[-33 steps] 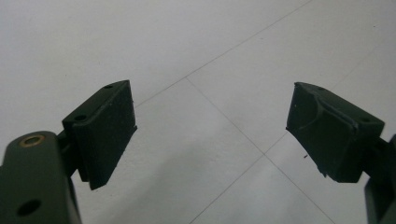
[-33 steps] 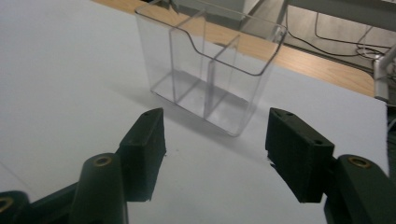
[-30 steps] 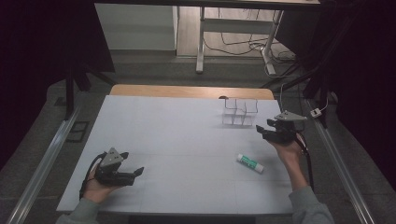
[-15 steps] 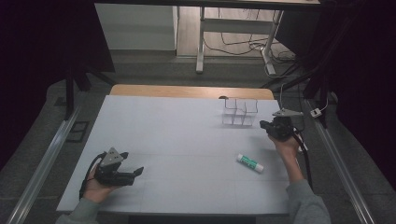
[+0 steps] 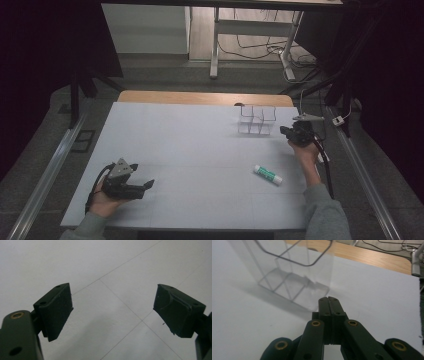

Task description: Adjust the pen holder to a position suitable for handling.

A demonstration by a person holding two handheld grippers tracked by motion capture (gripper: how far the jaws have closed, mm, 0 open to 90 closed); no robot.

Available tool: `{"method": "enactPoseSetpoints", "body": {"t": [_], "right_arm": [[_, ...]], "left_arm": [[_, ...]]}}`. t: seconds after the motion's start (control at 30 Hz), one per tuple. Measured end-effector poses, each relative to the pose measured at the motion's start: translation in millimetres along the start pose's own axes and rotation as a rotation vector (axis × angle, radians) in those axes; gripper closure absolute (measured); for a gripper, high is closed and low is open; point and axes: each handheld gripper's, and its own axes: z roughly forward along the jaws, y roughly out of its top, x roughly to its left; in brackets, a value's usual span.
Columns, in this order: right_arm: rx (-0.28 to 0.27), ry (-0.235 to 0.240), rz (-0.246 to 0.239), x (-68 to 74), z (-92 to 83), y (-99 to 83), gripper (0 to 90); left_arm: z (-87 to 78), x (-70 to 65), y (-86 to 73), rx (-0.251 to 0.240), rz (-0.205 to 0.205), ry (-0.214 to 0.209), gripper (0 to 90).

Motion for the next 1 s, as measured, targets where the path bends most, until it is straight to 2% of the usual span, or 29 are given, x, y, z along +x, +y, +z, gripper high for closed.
{"method": "enactPoseSetpoints", "body": {"t": [0.07,0.43,0.5,0.63,0.83,1.0], "right_arm": [[-0.025,0.018,0.018,-3.7,6.1,5.0,89.3],[-0.008,0.003,0.019,-7.4,26.7,21.1,89.3],[-0.017,-0.002,0.016,-9.3,27.7,22.1,89.2],[-0.011,0.019,0.04,-14.4,34.3,22.6,89.2],[-0.007,0.034,0.029,-11.2,44.2,25.7,89.2],[-0.01,0.042,0.028,-12.5,45.6,25.1,89.3]], "left_arm": [[-0.2,-0.3,-0.1,0.0,0.001,0.0,15.5],[0.9,0.7,-0.5,0.004,0.003,0.002,15.5],[1.7,0.7,-0.6,0.007,0.006,0.002,15.5],[3.3,0.5,-0.6,0.014,0.01,0.0,15.4],[3.0,1.8,-1.0,0.012,0.003,0.002,15.5],[4.3,1.5,-1.5,0.019,0.011,-0.002,15.4]]}}
